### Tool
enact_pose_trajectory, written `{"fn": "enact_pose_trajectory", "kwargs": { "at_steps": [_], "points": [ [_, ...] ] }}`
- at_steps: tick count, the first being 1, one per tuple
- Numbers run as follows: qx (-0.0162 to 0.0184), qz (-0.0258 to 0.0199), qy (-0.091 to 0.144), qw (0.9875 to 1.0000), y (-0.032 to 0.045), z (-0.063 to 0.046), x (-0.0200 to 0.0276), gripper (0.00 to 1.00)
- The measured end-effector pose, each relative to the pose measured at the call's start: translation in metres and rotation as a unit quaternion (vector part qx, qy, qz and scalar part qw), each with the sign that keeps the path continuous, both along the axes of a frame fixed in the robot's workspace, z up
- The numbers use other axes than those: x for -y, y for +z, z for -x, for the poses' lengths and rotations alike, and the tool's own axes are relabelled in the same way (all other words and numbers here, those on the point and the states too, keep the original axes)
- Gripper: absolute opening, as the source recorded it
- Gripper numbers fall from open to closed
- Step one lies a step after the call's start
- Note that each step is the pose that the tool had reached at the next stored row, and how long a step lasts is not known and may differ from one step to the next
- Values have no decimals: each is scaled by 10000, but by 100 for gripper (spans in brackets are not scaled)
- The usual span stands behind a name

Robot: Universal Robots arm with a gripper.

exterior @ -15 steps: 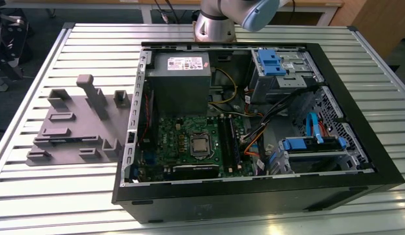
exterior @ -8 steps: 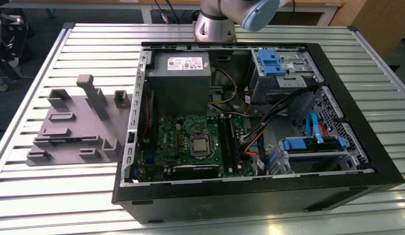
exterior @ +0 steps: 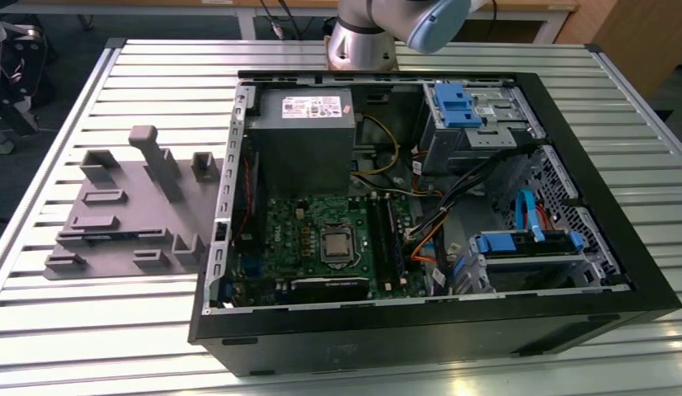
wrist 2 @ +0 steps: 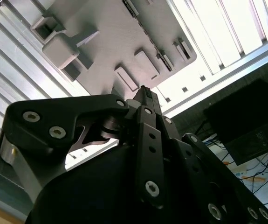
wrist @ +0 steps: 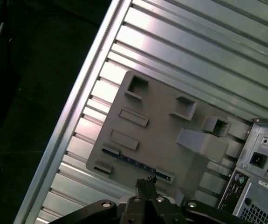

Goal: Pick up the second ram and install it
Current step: 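Pick up the second ram and move it above second insertion slot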

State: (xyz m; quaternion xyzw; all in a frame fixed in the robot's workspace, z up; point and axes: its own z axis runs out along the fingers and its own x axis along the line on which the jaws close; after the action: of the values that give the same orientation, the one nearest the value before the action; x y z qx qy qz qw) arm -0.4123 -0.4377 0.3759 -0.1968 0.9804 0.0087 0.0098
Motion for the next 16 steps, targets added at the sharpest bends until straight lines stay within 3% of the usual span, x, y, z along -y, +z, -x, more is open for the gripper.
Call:
{"fn": "enact_pose_trajectory", "kwargs": {
  "at_steps": [10, 16],
  "points": [
    [0, 0, 12, 10000, 0, 0, 0, 11],
    [0, 0, 179, 9998, 0, 3, 0, 11]
  ]
}}
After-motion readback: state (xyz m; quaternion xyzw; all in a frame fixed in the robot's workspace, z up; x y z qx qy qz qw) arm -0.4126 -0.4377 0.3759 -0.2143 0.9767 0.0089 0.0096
